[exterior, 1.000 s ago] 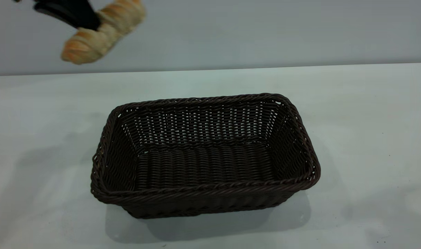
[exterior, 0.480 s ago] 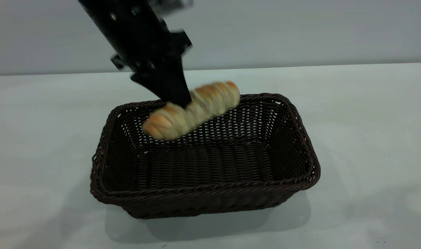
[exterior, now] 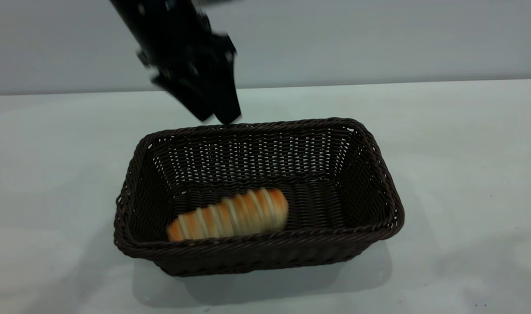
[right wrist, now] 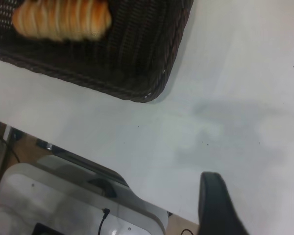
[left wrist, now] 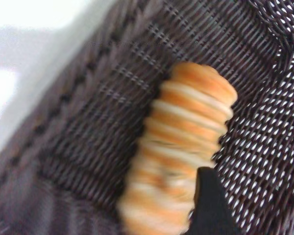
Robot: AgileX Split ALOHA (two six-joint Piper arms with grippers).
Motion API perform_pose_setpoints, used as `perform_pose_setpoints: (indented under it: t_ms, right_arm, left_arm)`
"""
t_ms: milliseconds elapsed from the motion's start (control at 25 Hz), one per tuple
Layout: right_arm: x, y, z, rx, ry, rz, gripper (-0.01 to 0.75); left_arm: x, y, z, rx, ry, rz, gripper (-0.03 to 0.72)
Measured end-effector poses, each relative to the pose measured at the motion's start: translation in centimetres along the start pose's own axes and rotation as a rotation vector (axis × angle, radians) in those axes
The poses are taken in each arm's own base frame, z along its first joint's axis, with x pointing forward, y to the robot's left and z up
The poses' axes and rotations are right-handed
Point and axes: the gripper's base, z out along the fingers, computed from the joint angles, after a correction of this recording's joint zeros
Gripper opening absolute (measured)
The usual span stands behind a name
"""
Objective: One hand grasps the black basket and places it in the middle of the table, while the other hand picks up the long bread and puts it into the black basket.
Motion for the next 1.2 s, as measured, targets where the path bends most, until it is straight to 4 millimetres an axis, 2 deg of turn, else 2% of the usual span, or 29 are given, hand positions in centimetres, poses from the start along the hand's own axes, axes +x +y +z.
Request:
perform_pose_setpoints:
  t_ms: [200, 320, 480, 640, 800, 960, 1120, 1200]
  right_arm:
    - [0.0, 0.0, -0.1, 0.001, -0.002, -0.001, 0.444]
    - [0.2, 0.0, -0.4, 0.013, -0.012, -0.007, 0.442]
    - [0.6, 0.2, -1.5, 0.028, -0.043, -0.017, 0.442]
    - [1.5, 0.6, -3.2, 0.037, -0.102, -0.028, 0.442]
    - [3.3, 1.1, -4.8, 0.043, -0.153, -0.038, 0.442]
    - [6.1, 1.6, -5.0, 0.033, -0.167, -0.037, 0.441]
    - [9.2, 1.9, -4.5, 0.022, -0.165, -0.034, 0.441]
    - [10.7, 2.0, -4.1, 0.021, -0.159, -0.033, 0.441]
  left_arm:
    - [0.0, -0.3, -6.3, -0.19, 0.091, -0.005, 0.513]
    - [0.3, -0.2, -9.9, -0.364, 0.046, -0.047, 0.513]
    - [1.4, -1.5, -14.2, -0.456, -0.051, -0.095, 0.513]
    - [3.3, -4.1, -19.2, -0.478, -0.188, -0.091, 0.514]
    - [7.3, -7.0, -23.1, -0.499, -0.286, -0.077, 0.514]
    - [12.4, -9.3, -24.8, -0.508, -0.33, -0.07, 0.514]
    - [17.4, -10.8, -24.3, -0.505, -0.336, -0.07, 0.514]
    - [19.7, -11.3, -23.4, -0.499, -0.327, -0.075, 0.514]
